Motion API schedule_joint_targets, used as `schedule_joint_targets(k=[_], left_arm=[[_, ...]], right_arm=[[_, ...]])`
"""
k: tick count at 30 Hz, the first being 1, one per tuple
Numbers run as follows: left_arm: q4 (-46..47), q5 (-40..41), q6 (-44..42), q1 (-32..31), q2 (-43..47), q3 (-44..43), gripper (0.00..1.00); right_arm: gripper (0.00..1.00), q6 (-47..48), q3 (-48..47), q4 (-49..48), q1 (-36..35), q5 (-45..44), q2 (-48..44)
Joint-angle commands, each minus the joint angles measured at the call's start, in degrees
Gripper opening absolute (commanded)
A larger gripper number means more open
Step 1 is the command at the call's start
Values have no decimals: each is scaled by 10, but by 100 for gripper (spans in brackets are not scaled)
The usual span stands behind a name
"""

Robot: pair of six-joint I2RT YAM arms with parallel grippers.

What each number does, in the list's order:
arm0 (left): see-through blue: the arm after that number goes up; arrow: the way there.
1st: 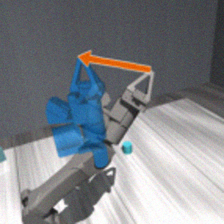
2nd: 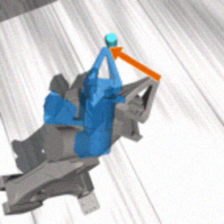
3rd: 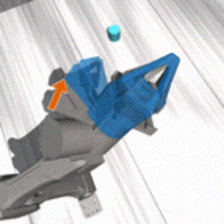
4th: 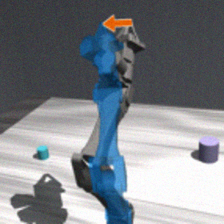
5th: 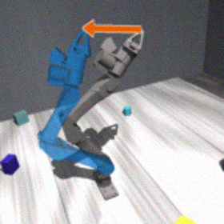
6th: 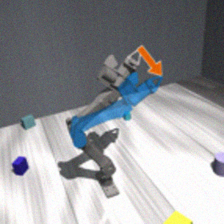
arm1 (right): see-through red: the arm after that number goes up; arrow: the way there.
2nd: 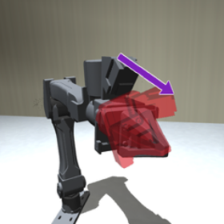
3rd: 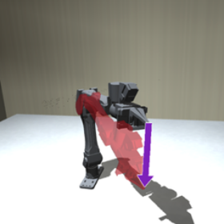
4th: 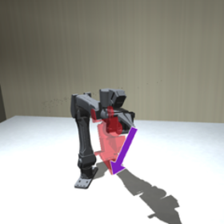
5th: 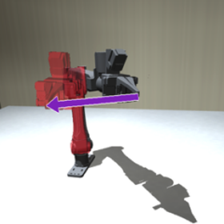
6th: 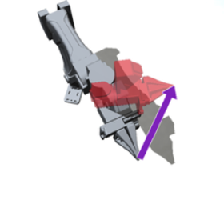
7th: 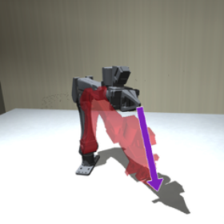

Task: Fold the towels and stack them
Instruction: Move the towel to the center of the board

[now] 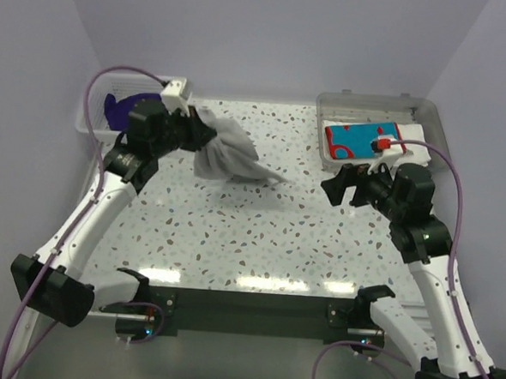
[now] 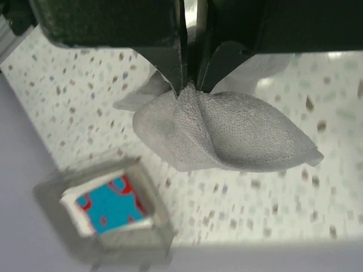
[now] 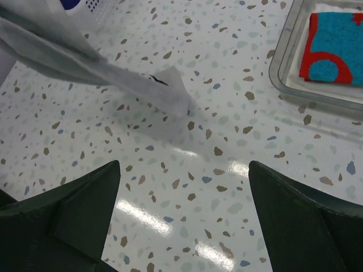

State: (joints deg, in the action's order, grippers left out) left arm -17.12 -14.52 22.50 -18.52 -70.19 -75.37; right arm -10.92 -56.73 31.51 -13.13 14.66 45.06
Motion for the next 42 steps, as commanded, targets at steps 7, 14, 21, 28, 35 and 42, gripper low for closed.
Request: schedule_joint_targets(k=[7,14,21,28,35,42], left_arm=[[-82,187,25,-5,114,276,44],[-67,151,21,-5,147,300,85],[-47,47,-80,-20,-46,183,93],[-16,68,-112,-42,-239,31,90],[-17,86,-139,-45,-379,-67,84],[-7,103,-146,-55,-416,-104,84]], right_arm=[[96,8,-36,41,-41,64,143],[80,-6,-44,25,-146,-53,281],[63,-92,-48,-27,-220,-179,413],[63,-155,-80,-27,-285,-291,506],[49,-168,-73,-52,-293,-310,550],[41,-163,-63,-66,-294,-280,576]])
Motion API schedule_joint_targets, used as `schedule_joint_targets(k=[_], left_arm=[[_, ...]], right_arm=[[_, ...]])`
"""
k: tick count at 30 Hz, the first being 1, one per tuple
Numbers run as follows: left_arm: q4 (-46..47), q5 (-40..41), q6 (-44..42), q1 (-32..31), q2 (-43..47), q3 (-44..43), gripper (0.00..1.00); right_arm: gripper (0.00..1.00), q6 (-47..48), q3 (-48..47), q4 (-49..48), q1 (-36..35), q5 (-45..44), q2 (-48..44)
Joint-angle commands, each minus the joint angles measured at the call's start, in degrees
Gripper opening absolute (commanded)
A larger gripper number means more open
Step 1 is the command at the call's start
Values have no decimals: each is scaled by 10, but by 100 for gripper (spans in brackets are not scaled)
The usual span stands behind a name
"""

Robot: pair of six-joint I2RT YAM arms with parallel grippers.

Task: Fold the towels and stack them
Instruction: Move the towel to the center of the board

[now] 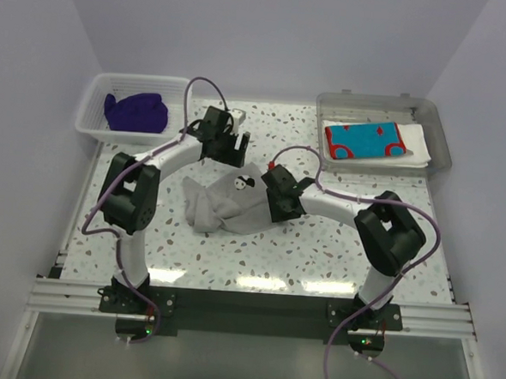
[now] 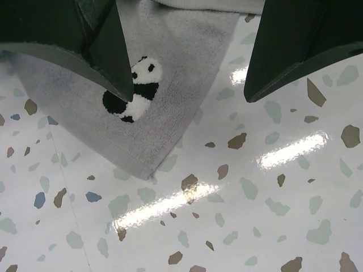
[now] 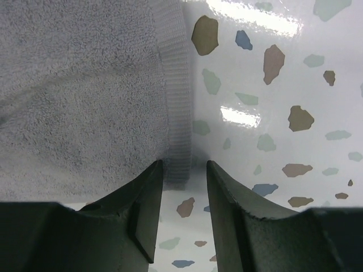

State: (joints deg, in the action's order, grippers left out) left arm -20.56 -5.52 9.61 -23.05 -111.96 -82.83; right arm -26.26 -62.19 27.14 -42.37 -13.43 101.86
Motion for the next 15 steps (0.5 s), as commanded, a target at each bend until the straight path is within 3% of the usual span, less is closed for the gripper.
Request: schedule_joint_targets(k=[1,3,4,10,15], left_arm=[[30,14,-18,-14,-2,-29,84],[32,18,-25,-16,-8,-31,84],[32,20,-27,-17,-14,-32,84],[25,46,-44,-20,-19,-31,83],[27,37,-42,-20,-25,-46,83]], right_arm=[[40,-8,-6,-21,-1,3,14],[36,-4,-9,-10,-1,9,21],[28,-1,-9,-3,-1,13,25],[0,72,9,-4,43,17,18],[0,192,-20,0,117,25,30]])
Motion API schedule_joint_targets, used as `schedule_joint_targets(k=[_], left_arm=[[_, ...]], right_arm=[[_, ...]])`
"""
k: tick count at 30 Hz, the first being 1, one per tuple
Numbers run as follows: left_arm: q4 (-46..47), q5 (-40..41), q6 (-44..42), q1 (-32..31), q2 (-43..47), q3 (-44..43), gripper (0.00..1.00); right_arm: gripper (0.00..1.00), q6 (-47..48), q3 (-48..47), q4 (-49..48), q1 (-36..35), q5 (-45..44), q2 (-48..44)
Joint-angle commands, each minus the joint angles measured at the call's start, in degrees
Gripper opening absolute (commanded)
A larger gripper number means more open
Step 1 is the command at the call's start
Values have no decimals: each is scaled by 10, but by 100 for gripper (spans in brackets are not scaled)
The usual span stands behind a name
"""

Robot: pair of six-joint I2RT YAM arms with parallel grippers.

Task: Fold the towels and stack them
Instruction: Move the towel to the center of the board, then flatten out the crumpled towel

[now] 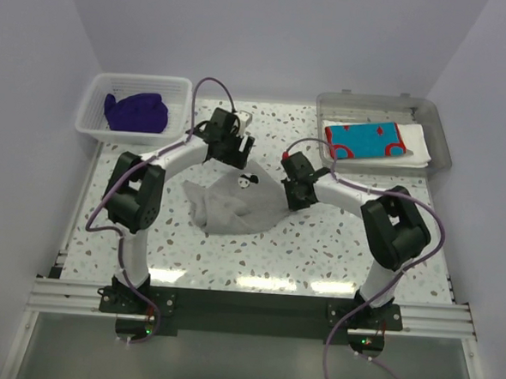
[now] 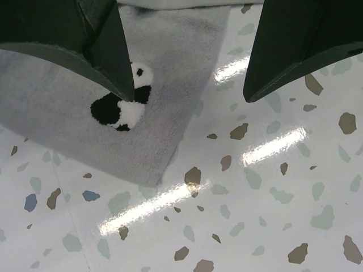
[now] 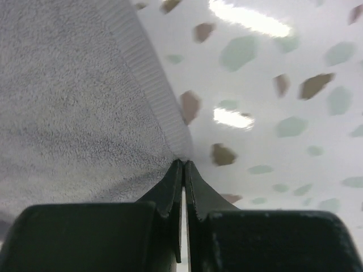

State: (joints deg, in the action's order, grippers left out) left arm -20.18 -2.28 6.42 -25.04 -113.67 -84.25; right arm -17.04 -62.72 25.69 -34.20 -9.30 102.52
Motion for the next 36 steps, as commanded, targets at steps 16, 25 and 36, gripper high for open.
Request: schedule_joint_targets(k=[16,25,36], left_arm=[[56,51,23,-19,-117,-124,60],[64,63,33,-29,-163,-145,53],[2,78,44,-61,-212,-131,46]], right_arm=[[0,214,-92,26,46,36,80],[0,213,-72,15,46,44,77],[0,214,-79,23,46,42,71]])
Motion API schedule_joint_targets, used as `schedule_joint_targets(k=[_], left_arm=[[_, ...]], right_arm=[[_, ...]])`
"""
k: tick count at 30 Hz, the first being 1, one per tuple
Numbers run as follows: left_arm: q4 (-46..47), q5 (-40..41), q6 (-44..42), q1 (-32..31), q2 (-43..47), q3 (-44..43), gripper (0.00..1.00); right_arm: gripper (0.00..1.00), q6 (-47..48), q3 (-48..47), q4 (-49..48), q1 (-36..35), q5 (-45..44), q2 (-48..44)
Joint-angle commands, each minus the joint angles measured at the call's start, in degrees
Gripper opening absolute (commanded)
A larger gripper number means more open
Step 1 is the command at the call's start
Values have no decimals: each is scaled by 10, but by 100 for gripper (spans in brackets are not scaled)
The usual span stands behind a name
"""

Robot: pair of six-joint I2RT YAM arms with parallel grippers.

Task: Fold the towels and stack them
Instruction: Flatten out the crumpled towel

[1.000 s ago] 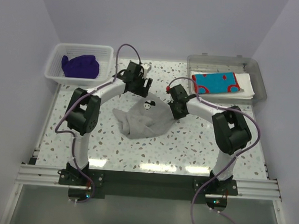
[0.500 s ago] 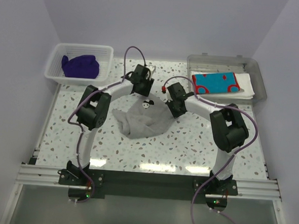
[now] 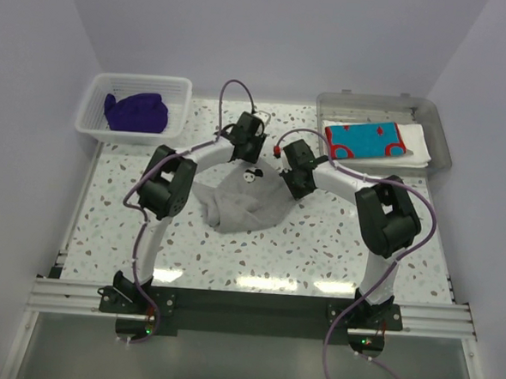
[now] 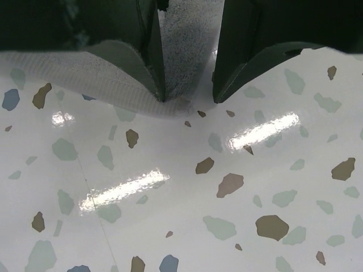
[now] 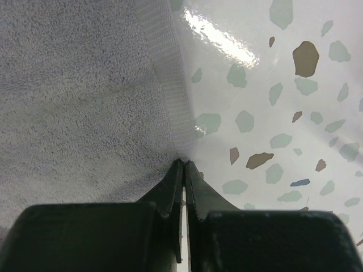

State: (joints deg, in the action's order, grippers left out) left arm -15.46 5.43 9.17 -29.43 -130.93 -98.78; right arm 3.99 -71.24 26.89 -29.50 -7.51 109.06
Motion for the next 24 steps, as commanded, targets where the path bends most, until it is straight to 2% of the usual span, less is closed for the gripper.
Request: schedule_joint_targets(k=[1,2,4,5,6,7,13,17,24], left_arm=[[-50,0,24,-19,-40,20,44],[-60,5,27,-22,-39,33,42],[-69,16,44,-26,-36,46,30],[-79,19,51,-26,-33,61,23],[-79,30,59,-26,-27,70,7],[-78,34,69,-26,-21,88,0],[-54,25,90,-6,25,131,0],[-27,8,94,7,102,129,0],[18,31,71,32,225,78,0]], right_arm=[[0,5,5,12,-1,23,2],[0,6,7,11,-1,21,-1],[0,7,8,13,-1,21,-4],[0,7,8,13,-1,21,-7],[0,7,8,11,-1,25,-9],[0,7,8,10,-1,27,-10],[0,5,-1,9,-1,34,-20],[0,8,-30,13,-1,37,-24],[0,38,-176,51,5,-17,-32]])
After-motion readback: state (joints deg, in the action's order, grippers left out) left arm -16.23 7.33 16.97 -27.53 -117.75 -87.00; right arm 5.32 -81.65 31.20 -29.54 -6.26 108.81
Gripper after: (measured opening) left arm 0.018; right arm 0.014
